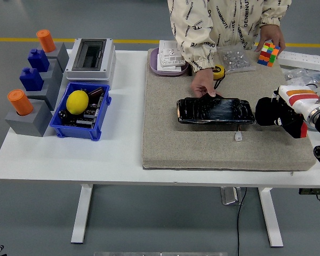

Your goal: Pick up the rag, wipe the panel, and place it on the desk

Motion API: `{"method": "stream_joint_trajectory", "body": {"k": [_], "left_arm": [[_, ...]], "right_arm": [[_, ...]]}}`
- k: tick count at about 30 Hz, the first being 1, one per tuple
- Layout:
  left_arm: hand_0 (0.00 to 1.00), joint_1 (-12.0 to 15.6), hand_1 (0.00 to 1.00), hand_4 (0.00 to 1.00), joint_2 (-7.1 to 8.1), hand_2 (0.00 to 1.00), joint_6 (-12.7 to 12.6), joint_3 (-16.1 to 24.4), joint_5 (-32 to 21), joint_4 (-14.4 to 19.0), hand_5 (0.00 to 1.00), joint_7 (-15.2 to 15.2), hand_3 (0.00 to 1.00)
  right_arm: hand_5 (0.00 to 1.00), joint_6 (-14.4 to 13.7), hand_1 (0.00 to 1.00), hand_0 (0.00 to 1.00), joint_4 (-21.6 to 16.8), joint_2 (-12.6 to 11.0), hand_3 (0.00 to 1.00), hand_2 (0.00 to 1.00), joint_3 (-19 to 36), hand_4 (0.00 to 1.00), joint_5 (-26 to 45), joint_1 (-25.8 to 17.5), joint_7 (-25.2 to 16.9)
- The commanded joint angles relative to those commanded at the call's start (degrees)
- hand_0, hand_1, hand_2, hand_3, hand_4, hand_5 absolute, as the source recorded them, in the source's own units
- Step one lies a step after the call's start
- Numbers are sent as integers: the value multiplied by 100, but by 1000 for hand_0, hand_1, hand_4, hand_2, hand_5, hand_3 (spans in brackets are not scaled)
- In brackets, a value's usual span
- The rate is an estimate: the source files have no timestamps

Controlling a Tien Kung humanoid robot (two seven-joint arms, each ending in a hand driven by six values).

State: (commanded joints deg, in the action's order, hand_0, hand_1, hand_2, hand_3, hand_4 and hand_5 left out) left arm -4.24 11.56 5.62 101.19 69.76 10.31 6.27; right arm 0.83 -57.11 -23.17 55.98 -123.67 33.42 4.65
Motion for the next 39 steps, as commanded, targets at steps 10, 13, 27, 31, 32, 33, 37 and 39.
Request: {"method": "stream_joint_trajectory", "body": {"k": [10,13,27,31,32,33,37,39], "left_arm": [[727,-20,716,695,-3,767,8,-5,-5,0,582,-8,630],[727,-35,716,695,-4,767,10,-4,1,0,582,-10,630],[726,-17,716,697,-4,767,0,9,-7,0,585,0,631],[726,-14,716,697,-7,767,1,14,-4,0,585,-2,631],[725,-16,716,697,-9,767,3,13,-3,0,585,-4,631],[725,-17,716,697,-11,767,4,14,-2,0,585,-5,631],[725,-23,716,697,-15,767,7,6,-5,0,585,-7,631],[725,-23,716,697,-12,767,6,7,-3,0,586,-7,631]], "right_arm": [[86,67,374,276,15,-31,410,419,46,949,-10,-20,25],[86,104,374,276,15,-36,410,419,64,949,-17,-22,31],[379,408,587,571,20,-38,711,681,153,998,-64,-32,54],[379,443,587,571,23,-44,711,681,166,998,-70,-32,49],[418,443,660,655,24,-47,750,745,171,998,-72,-31,45],[418,441,660,655,24,-50,750,745,172,998,-73,-30,42],[418,452,660,655,24,-56,750,745,189,998,-84,-27,35],[431,456,727,757,23,-60,798,808,199,998,-94,-26,33]]}}
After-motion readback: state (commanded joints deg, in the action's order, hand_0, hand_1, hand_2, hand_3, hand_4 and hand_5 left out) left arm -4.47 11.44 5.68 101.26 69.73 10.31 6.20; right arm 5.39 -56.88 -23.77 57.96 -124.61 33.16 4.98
